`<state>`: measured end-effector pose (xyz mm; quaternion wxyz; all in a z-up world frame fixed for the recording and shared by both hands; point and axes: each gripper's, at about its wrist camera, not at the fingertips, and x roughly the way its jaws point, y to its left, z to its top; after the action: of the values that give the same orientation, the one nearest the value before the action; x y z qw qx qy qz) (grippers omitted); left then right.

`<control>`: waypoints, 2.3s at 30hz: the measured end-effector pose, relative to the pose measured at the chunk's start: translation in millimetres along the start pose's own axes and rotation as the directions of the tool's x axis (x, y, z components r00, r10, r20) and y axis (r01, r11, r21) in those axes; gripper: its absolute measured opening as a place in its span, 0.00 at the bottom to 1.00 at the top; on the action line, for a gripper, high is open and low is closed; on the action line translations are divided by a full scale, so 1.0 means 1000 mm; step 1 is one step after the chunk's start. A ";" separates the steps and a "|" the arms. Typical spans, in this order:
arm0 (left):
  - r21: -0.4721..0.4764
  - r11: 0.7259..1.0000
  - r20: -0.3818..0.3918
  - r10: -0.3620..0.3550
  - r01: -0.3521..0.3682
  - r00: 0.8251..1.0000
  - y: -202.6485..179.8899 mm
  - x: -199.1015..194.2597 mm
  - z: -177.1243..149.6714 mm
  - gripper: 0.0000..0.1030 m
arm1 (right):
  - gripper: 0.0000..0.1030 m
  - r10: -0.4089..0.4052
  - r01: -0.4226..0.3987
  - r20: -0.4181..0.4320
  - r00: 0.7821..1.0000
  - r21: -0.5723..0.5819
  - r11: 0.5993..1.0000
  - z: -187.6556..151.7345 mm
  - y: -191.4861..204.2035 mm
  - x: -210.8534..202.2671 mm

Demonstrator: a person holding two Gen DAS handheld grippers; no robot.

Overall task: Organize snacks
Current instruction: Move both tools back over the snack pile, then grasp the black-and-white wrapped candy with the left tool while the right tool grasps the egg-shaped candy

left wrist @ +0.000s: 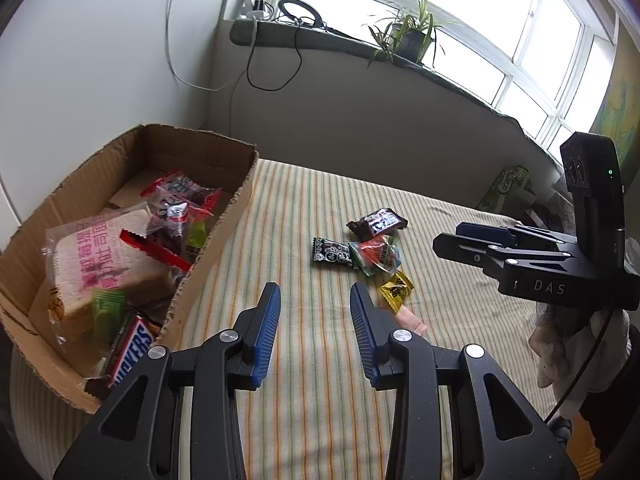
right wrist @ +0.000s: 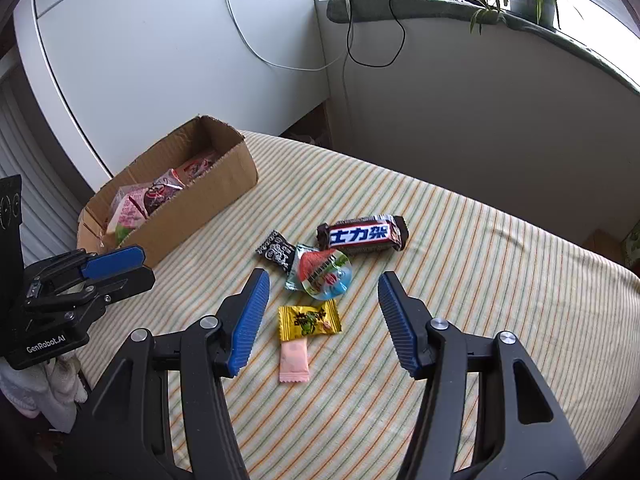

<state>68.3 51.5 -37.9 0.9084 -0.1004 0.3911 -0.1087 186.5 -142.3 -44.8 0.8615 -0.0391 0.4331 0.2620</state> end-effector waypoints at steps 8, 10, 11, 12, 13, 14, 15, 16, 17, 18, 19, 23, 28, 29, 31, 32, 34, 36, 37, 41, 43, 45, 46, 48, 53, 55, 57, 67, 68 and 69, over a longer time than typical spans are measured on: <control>0.005 1.000 -0.038 -0.018 0.018 0.999 -0.012 0.025 0.004 0.34 | 0.58 -0.014 0.014 -0.004 1.000 0.054 0.998 -0.005 -0.028 0.012; 0.004 1.000 -0.045 -0.029 0.029 0.999 -0.014 0.031 0.006 0.34 | 0.58 0.004 -0.004 -0.002 1.000 0.080 0.997 -0.001 -0.036 0.014; 0.007 1.000 -0.048 -0.031 0.031 0.998 -0.015 0.033 0.007 0.34 | 0.58 0.015 -0.015 -0.002 1.000 0.091 0.996 0.000 -0.039 0.015; 0.010 0.999 -0.053 -0.034 0.034 0.998 -0.016 0.036 0.008 0.34 | 0.58 0.025 -0.024 -0.003 1.000 0.098 0.995 0.002 -0.042 0.017; 0.015 0.999 -0.059 -0.039 0.040 0.997 -0.018 0.040 0.009 0.34 | 0.58 0.030 -0.030 -0.004 1.000 0.104 0.994 0.003 -0.045 0.019; 0.021 0.999 -0.065 -0.043 0.044 0.997 -0.019 0.043 0.009 0.34 | 0.58 0.037 -0.037 -0.004 0.999 0.110 0.993 0.004 -0.047 0.021; 0.026 0.999 -0.069 -0.043 0.045 0.997 -0.021 0.047 0.010 0.34 | 0.57 0.047 -0.046 -0.006 0.999 0.115 0.992 0.005 -0.048 0.023; 0.032 0.998 -0.072 -0.046 0.049 0.996 -0.022 0.049 0.010 0.34 | 0.57 0.063 -0.062 -0.008 0.998 0.118 0.991 0.005 -0.048 0.025; 0.036 0.998 -0.075 -0.045 0.048 0.996 -0.023 0.051 0.010 0.34 | 0.57 0.075 -0.074 -0.010 0.997 0.116 0.991 0.004 -0.046 0.027; 0.039 0.998 -0.077 -0.043 0.047 0.996 -0.023 0.054 0.011 0.34 | 0.57 0.083 -0.081 -0.014 0.996 0.109 0.991 0.004 -0.044 0.029; 0.041 0.998 -0.080 -0.044 0.048 0.996 -0.023 0.056 0.011 0.34 | 0.57 0.088 -0.085 -0.019 0.996 0.103 0.991 0.004 -0.042 0.032; 0.049 0.998 -0.092 -0.029 0.034 0.995 -0.021 0.065 0.011 0.34 | 0.52 0.114 -0.110 -0.041 0.993 0.080 0.991 0.003 -0.031 0.045; 0.054 0.998 -0.091 -0.018 0.023 0.996 -0.020 0.073 0.014 0.34 | 0.48 0.126 -0.123 -0.060 0.990 0.054 0.991 0.006 -0.019 0.059; 0.054 0.998 -0.092 -0.015 0.020 0.996 -0.019 0.074 0.015 0.34 | 0.48 0.126 -0.123 -0.062 0.990 0.049 0.991 0.006 -0.018 0.061; 0.046 0.999 -0.084 -0.009 0.013 0.996 -0.016 0.075 0.018 0.34 | 0.48 0.123 -0.120 -0.065 0.990 0.040 0.992 0.007 -0.015 0.065; 0.040 0.999 -0.084 -0.009 0.013 0.996 -0.014 0.077 0.020 0.34 | 0.48 0.120 -0.118 -0.066 0.991 0.036 0.992 0.008 -0.014 0.066; 0.024 1.000 -0.077 -0.008 0.010 0.997 -0.010 0.077 0.024 0.34 | 0.48 0.118 -0.116 -0.069 0.991 0.031 0.993 0.008 -0.014 0.069; 0.003 1.000 -0.074 -0.012 0.012 0.997 -0.006 0.079 0.029 0.34 | 0.43 0.116 -0.114 -0.075 0.990 0.030 0.993 0.007 -0.016 0.072; -0.002 1.000 -0.074 -0.013 0.013 0.997 -0.005 0.081 0.031 0.34 | 0.39 0.116 -0.114 -0.081 0.990 0.028 0.993 0.007 -0.017 0.073; -0.010 1.000 -0.084 -0.016 0.015 0.996 -0.006 0.093 0.043 0.34 | 0.38 0.122 -0.120 -0.088 0.989 0.027 0.992 0.005 -0.019 0.075; -0.020 1.000 -0.085 -0.023 0.021 0.996 -0.007 0.098 0.048 0.33 | 0.38 0.120 -0.119 -0.088 0.989 0.021 0.993 0.005 -0.017 0.076; -0.017 0.999 -0.091 -0.037 0.036 0.995 -0.010 0.104 0.050 0.31 | 0.37 0.119 -0.118 -0.088 0.989 0.014 0.993 0.005 -0.017 0.075; -0.018 0.999 -0.100 -0.047 0.045 0.994 -0.011 0.108 0.051 0.25 | 0.37 0.119 -0.118 -0.089 0.989 0.012 0.993 0.004 -0.017 0.075; -0.048 0.997 -0.125 -0.069 0.064 0.990 -0.007 0.114 0.053 0.24 | 0.37 0.119 -0.119 -0.089 0.989 0.011 0.993 0.004 -0.017 0.075; -0.087 0.993 -0.164 -0.092 0.078 0.982 0.003 0.123 0.051 0.16 | 0.36 0.101 -0.100 -0.086 0.991 0.012 0.995 0.002 -0.021 0.072; -0.075 0.994 -0.170 -0.096 0.085 0.981 0.003 0.119 0.047 0.15 | 0.36 0.090 -0.090 -0.085 0.992 0.009 0.996 0.002 -0.024 0.070; -0.070 0.993 -0.178 -0.106 0.095 0.978 0.002 0.114 0.042 0.15 | 0.36 0.085 -0.084 -0.082 0.993 0.011 0.996 0.001 -0.027 0.068; 0.060 0.993 -0.177 -0.093 0.105 0.980 -0.009 0.089 0.026 0.26 | 0.37 0.100 -0.101 -0.066 0.993 -0.016 0.995 0.002 -0.024 0.059; 0.097 0.991 -0.177 -0.072 0.091 0.982 -0.012 0.087 0.024 0.29 | 0.41 0.104 -0.106 -0.067 0.992 -0.020 0.994 0.003 -0.023 0.060; 0.133 0.988 -0.178 -0.051 0.076 0.983 -0.015 0.086 0.022 0.37 | 0.43 0.108 -0.110 -0.070 0.992 -0.025 0.994 0.003 -0.021 0.061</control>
<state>140.3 15.6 -77.8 0.8716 -0.0393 0.4569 -0.1731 228.9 -133.8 -93.0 0.8299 -0.0367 0.4601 0.3135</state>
